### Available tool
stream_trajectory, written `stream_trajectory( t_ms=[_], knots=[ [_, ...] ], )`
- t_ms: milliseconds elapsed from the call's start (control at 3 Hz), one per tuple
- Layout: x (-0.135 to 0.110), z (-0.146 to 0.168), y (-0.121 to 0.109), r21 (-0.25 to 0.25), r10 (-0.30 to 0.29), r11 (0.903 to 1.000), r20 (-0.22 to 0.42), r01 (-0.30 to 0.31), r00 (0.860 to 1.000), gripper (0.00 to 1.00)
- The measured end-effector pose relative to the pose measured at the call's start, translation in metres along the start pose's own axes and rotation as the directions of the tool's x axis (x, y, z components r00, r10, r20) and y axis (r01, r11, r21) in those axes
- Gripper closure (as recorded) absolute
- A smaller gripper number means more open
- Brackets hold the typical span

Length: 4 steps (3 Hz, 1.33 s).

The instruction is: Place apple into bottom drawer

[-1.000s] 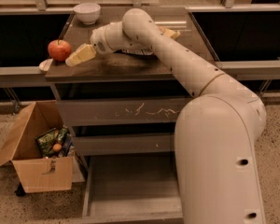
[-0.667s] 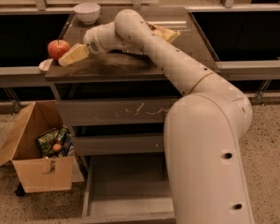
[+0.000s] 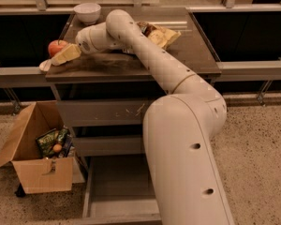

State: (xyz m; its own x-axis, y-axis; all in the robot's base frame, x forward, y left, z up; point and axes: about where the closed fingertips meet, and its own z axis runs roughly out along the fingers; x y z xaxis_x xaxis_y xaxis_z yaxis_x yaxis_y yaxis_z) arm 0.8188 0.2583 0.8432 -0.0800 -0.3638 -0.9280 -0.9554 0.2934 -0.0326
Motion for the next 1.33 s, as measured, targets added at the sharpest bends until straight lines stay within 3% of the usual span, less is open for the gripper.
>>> stream_trajectory(
  t_ms=[333,667,1333],
  knots=[
    [0.0001,0.0051,0.0033,-0.016,0.003,0.9999,0.0,-0.003,1.0,0.0],
    [0.0001,0.006,0.0039,-0.019,0.004,0.9998,-0.001,-0.004,1.0,0.13],
    [0.0012,0.0074,0.0051,-0.018,-0.001,0.9998,-0.008,0.001,1.0,0.59]
  ],
)
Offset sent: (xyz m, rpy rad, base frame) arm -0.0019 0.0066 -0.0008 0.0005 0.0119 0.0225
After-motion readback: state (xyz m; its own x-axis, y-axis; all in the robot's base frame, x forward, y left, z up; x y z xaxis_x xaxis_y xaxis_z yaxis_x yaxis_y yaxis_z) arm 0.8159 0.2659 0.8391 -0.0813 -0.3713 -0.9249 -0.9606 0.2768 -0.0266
